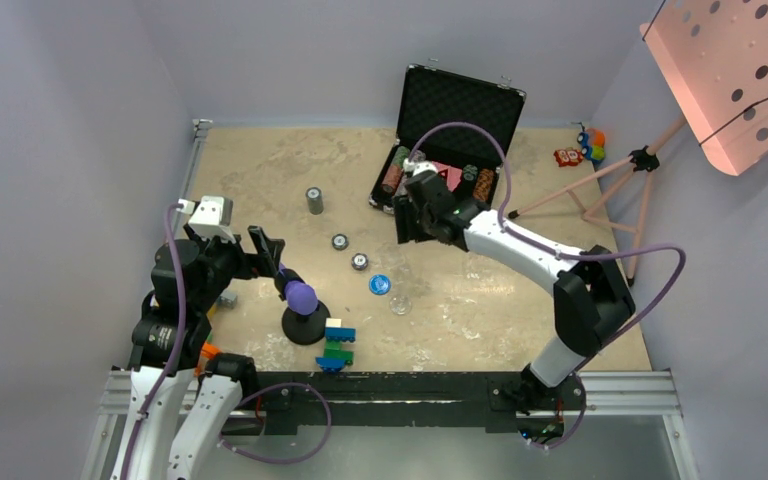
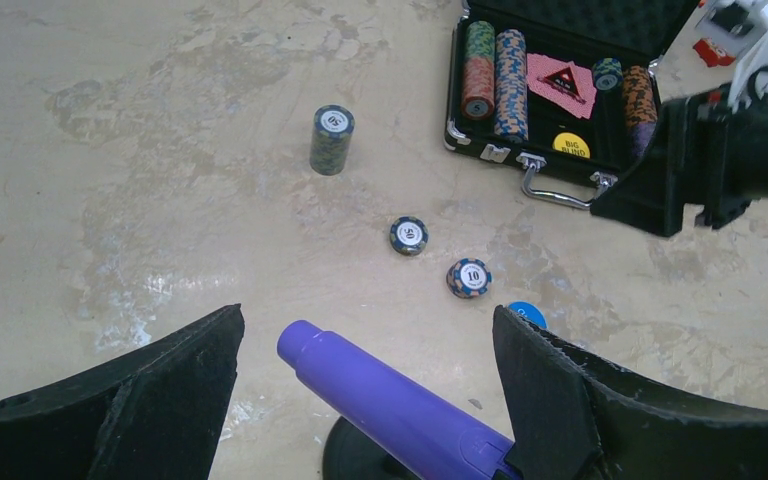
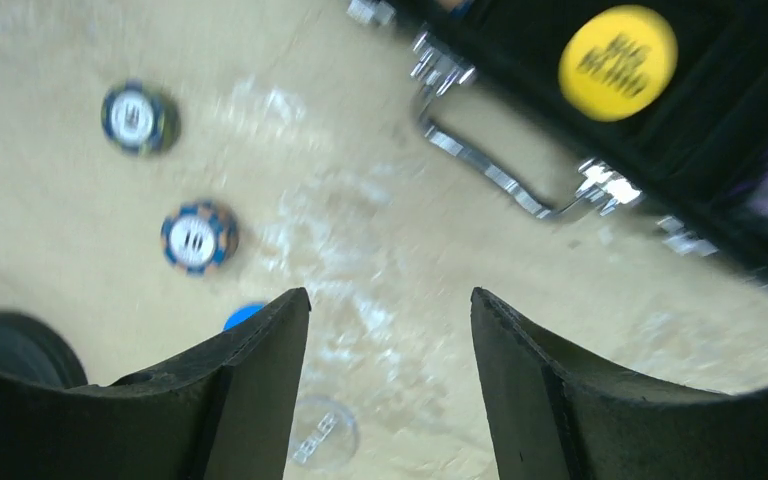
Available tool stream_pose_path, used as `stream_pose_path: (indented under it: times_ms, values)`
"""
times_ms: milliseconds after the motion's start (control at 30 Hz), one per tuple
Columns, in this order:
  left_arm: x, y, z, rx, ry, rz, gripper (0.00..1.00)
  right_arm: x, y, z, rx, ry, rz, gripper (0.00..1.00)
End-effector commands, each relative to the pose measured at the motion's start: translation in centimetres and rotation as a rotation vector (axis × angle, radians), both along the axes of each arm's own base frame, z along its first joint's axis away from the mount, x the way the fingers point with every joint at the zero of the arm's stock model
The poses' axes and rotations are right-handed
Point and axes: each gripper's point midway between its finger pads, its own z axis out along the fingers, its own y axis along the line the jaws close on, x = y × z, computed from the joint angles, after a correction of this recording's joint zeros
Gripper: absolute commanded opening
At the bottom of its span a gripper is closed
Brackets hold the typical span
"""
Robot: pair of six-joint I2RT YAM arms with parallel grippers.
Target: Pack up texas hold em set
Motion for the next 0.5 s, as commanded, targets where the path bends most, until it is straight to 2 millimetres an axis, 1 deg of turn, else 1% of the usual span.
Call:
stream_pose_path:
  times_ms: [0, 100, 233, 333, 467]
  values:
    - [0.0, 0.2, 0.7, 0.021, -0.036, 0.000, 0.98, -4.9, 2.1, -2.0, -0.015, 0.059, 0.015, 0.63]
    - [0.0, 0.2, 0.6, 0.020, -0.034, 0.001, 0.98, -7.4, 3.1, -3.6, -0.041, 0.103, 0.026, 0.63]
    - [0.0, 0.1, 0.7, 0.019, -0.035, -0.002, 0.98, -10.0, 4.4, -5.4, -0.052, 0.154, 0.058, 0.64]
    - [0.0, 0.2, 0.6, 0.022, -0.034, 0.003, 0.97, -11.2, 4.6, -6.7, -0.073, 0.185, 0.058, 0.64]
    - [0.0, 0.2, 0.6, 0.022, -0.034, 0.002, 0.98, -12.2, 4.3, -7.8, -0.082, 0.212, 0.048, 0.66]
